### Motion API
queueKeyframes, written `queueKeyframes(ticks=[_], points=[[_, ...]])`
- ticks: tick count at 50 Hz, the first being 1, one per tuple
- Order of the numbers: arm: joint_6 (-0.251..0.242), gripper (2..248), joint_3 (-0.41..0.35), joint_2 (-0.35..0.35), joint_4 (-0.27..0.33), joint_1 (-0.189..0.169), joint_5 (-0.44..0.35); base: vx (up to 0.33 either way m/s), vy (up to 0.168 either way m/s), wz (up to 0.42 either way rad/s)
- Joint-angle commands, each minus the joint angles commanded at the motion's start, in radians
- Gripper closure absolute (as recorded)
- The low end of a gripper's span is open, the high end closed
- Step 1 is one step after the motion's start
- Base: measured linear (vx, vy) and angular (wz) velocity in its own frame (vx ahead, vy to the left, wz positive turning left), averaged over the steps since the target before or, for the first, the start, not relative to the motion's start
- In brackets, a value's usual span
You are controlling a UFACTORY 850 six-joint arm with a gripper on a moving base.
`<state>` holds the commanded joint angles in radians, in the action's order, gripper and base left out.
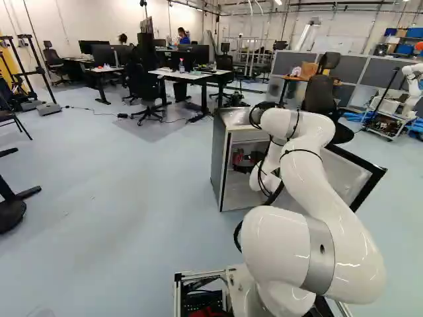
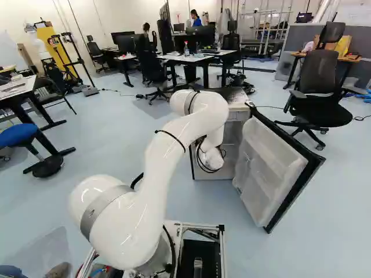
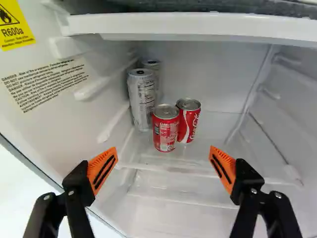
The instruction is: Grab a drink from the fridge
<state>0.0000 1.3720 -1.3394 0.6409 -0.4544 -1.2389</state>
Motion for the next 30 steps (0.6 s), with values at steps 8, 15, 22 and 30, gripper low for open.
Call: queueKeyframes(ticks=[8,15,22,30], points=[[0.0,3,0.015,-0.008,0.0,0.005,0.0,0.0,0.0,0.0],[0.0,3,0.029,-0.015,0.0,0.01,0.0,0.0,0.0,0.0],[0.0,3,0.03,-0.015,0.0,0.011,0.0,0.0,0.0,0.0],[0.0,3,0.03,-0.015,0.0,0.011,0.0,0.0,0.0,0.0]])
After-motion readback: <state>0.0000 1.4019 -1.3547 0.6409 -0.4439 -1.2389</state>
